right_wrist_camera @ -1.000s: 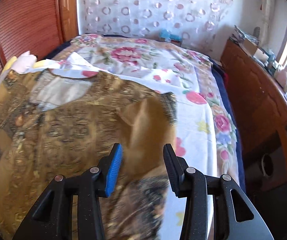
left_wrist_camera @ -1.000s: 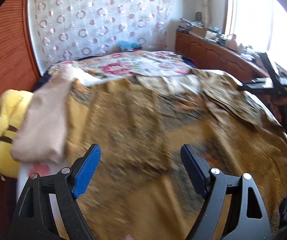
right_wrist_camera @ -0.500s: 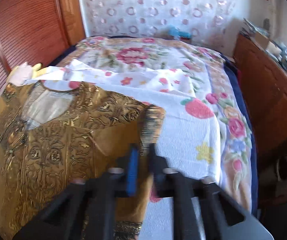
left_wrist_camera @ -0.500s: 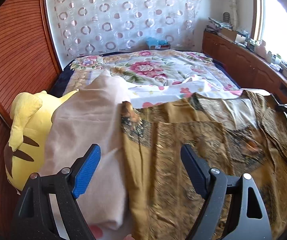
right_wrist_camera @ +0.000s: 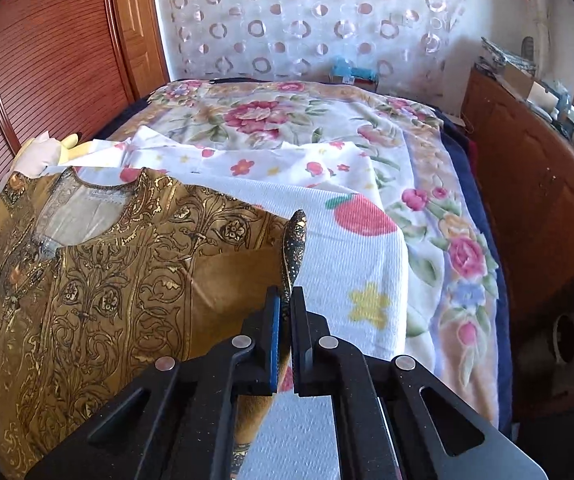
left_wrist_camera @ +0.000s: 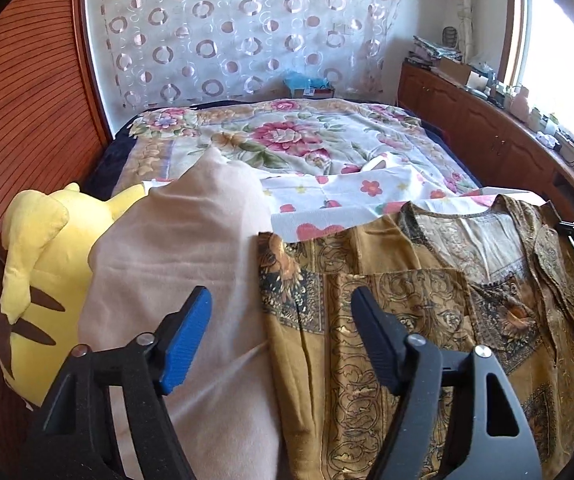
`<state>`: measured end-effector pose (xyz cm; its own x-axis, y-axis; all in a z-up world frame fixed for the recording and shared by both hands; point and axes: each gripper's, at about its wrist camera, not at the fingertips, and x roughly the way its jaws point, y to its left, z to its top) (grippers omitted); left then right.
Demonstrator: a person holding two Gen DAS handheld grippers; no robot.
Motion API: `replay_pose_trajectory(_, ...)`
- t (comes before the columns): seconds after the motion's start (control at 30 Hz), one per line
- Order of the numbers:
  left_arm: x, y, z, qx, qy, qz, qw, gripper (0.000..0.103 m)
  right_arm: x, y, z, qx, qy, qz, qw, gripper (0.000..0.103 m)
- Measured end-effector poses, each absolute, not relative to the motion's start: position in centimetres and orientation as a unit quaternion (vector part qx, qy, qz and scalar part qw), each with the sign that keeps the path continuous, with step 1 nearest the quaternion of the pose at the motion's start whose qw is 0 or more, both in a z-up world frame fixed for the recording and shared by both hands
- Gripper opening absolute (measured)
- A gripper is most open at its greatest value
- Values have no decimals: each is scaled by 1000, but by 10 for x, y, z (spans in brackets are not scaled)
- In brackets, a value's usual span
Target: Fold small clothes
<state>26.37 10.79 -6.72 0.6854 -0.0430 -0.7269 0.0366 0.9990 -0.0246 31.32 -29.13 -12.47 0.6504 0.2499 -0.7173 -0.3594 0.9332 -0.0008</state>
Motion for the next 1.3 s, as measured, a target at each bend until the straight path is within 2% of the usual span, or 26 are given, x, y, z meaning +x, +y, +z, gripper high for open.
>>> replay_pose_trajectory(0.13, 269, 107, -68, 0, 400, -39, 915, 47, 315, -292, -124, -63, 381, 172, 906, 6)
replay_pose_trajectory(0.2, 271, 106, -69, -1, 403, -50, 914, 40, 317, -293, -127, -64, 380, 175, 906, 8)
replay_pose_trajectory(0.3, 275, 104, -70, -1, 407, -57, 912, 36, 318, -292, -127, -66, 380, 178, 905, 13)
replay_pose_trajectory(0.4, 278, 103, -70, -1, 409, -59, 911, 36, 318, -290, -126, -71, 379, 185, 904, 22)
replay_pose_trajectory(0.57, 282, 104, -73, 3, 417, -43, 908, 36, 321, -281, -126, -96, 377, 176, 904, 26)
replay_pose_trajectory(0.7, 283, 105, -78, 4, 427, -40, 903, 36, 328, -282, -126, -94, 379, 173, 904, 38)
replay_pose_trajectory(0.77, 282, 102, -81, 8, 429, -40, 902, 36, 331, -283, -126, -92, 379, 173, 905, 40)
replay_pose_trajectory(0.8, 281, 101, -81, 11, 428, -42, 903, 35, 333, -283, -126, -92, 379, 173, 905, 41)
replay_pose_trajectory(0.9, 278, 97, -81, 21, 427, -43, 903, 17, 336, -281, -126, -92, 379, 172, 904, 42)
replay_pose_trajectory(0.93, 277, 95, -80, 23, 426, -46, 903, 5, 337, -280, -126, -93, 380, 172, 904, 42)
replay_pose_trajectory(1.0, 274, 93, -78, 34, 420, -41, 906, 4, 337, -278, -126, -95, 382, 174, 903, 42)
replay_pose_trajectory(1.03, 271, 91, -76, 37, 415, -40, 908, 3, 336, -277, -126, -97, 382, 178, 902, 38)
replay_pose_trajectory(1.07, 268, 89, -72, 36, 409, -42, 911, 2, 335, -275, -126, -101, 382, 182, 900, 32)
replay_pose_trajectory(1.1, 264, 87, -67, 34, 401, -47, 914, 2, 334, -273, -125, -103, 384, 188, 898, 21)
replay_pose_trajectory(1.13, 261, 85, -64, 34, 396, -49, 916, 2, 333, -270, -124, -106, 386, 191, 896, 5)
replay_pose_trajectory(1.3, 232, 76, -37, 27, 353, -65, 933, 2, 307, -267, -103, -97, 349, 190, 913, 4)
